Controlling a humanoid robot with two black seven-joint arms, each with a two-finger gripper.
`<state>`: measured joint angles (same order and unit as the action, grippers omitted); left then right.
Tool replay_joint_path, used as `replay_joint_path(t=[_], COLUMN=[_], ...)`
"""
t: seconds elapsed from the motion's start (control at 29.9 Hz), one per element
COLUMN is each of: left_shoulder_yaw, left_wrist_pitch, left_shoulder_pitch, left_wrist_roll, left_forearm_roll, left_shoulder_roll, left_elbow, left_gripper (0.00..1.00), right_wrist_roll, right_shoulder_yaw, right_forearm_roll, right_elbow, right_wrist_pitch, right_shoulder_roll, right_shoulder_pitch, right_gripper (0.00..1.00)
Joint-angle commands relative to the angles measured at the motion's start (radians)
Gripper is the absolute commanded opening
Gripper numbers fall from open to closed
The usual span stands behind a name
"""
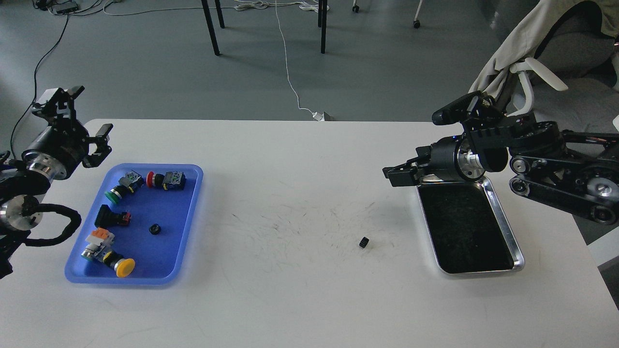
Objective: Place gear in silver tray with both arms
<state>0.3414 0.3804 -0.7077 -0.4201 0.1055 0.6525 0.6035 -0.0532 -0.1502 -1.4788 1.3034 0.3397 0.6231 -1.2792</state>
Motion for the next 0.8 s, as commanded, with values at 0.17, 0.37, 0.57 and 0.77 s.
replay_joint_path(t=[0.17,0.37,0.57,0.77], left_shoulder_yaw=[-0.001,-0.001,0.001,0.001], left_wrist_pitch=[-0.002,-0.003,-0.008,-0.003], left_shoulder_pitch=[-0.003,-0.006,-0.013,-0.013], left_wrist_roll=[0.000,-0.003,-0.003,-0.005], left_forearm_roll=[-0.001,-0.001,-0.001,0.000], left_shoulder_roll=[-0.036,-0.060,-0.059,-0.054], left_elbow=[-0.004,-0.004,-0.004,-0.004], left_gripper=[0.99,0.99,0.99,0.99], right_wrist_roll=[-0.135,-0.192,-0.218,-0.220], right_shoulder_yaw=[-0.150,-0.213,-0.218,-0.236], right_forearm_roll=[-0.129,-0.210,-0.219,-0.221], right_elbow=[0.033,0.037,0.028,0.010], right_wrist_pitch=[0.004,0.004,0.004,0.004], right_shoulder_roll=[-0.029,-0.080,-0.135,-0.174], right_shoulder_pitch=[-0.051,-0.060,-0.048,-0.040], right_gripper=[0.95,0.94,0.92,0.92])
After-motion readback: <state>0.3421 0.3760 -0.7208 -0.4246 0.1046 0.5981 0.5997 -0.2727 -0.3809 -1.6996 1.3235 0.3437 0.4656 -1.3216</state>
